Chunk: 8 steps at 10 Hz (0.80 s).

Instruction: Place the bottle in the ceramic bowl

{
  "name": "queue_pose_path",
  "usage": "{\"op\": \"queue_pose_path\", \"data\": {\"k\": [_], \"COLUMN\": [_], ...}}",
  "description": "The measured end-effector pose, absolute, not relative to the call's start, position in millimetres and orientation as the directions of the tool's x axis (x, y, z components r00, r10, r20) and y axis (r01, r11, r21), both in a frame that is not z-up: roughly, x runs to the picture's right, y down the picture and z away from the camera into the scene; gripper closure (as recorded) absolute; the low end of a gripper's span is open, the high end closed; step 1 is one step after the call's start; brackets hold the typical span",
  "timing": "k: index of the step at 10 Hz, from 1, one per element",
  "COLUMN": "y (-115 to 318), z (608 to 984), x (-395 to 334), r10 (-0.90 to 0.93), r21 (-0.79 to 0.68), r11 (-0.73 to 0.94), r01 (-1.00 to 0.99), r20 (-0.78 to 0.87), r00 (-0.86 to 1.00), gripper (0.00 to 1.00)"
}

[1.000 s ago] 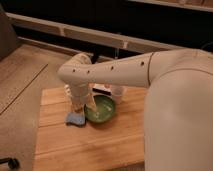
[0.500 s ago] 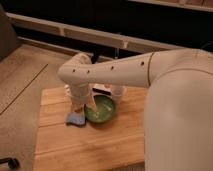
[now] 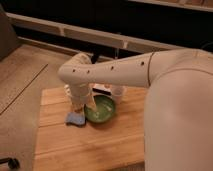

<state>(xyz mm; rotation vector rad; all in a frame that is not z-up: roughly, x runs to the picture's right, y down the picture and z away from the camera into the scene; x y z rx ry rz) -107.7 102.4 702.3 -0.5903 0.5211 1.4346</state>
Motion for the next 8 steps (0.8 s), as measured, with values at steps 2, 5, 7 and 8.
{"op": "queue_pose_path", "data": {"k": [2, 5, 7, 8], "y": [102.4, 102.4, 101.7, 95.6], "z": [702.3, 702.3, 703.0, 704.9], "x": [-107.7, -107.7, -107.3, -108.6], "r10": [0.752, 0.752, 0.755, 0.769], "r21": [-0.062, -0.062, -0.063, -0.075], "r11": [0.042, 0.042, 0.043, 0.040], "r01": [-0.997, -0.997, -0.997, -0.996], "r20": [-0.655, -0.655, -0.652, -0.634], "r00": [0.073, 0.073, 0.074, 0.078], "gripper": [0.35, 0.35, 0.35, 0.35]}}
